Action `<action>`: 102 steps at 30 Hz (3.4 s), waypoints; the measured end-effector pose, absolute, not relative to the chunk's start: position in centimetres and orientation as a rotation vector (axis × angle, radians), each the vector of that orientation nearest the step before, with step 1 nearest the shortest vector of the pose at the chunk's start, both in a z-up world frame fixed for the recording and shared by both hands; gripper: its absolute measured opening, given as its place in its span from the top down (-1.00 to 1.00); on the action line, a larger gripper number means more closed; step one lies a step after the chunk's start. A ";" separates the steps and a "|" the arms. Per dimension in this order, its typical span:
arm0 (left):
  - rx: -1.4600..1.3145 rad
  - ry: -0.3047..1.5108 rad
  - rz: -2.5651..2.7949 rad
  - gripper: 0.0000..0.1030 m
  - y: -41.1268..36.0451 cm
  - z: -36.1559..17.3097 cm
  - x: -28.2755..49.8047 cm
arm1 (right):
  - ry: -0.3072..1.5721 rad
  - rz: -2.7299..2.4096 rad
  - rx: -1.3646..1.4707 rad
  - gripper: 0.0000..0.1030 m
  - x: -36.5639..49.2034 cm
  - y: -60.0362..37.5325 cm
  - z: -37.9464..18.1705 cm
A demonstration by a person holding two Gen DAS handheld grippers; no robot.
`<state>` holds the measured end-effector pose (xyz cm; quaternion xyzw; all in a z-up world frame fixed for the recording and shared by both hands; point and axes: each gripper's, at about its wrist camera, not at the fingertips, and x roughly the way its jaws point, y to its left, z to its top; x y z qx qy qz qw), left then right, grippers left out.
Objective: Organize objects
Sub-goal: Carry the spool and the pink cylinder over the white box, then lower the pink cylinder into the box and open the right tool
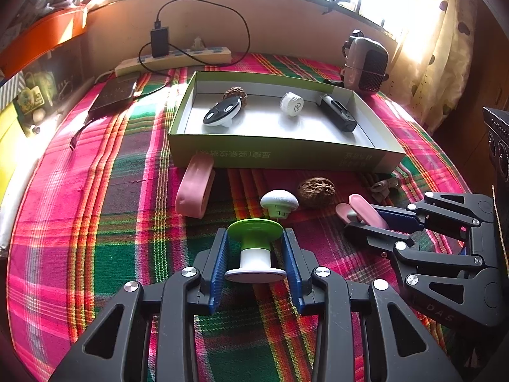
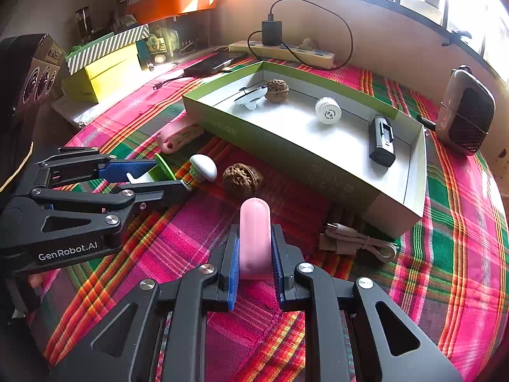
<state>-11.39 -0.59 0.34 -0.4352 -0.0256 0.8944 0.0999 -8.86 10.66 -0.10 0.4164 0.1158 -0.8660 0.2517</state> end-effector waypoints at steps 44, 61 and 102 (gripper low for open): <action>-1.180 -0.079 2.703 0.39 0.6 4.7 -18.6 | 0.163 -2.563 1.069 0.64 -17.4 14.7 5.4; -1.273 -0.067 2.667 0.39 1.6 2.1 -21.6 | 0.153 -2.554 1.187 0.64 -23.6 13.7 2.6; -1.352 -0.018 2.678 0.38 1.6 0.9 -22.9 | 0.215 -2.542 1.243 0.62 -25.2 12.6 0.7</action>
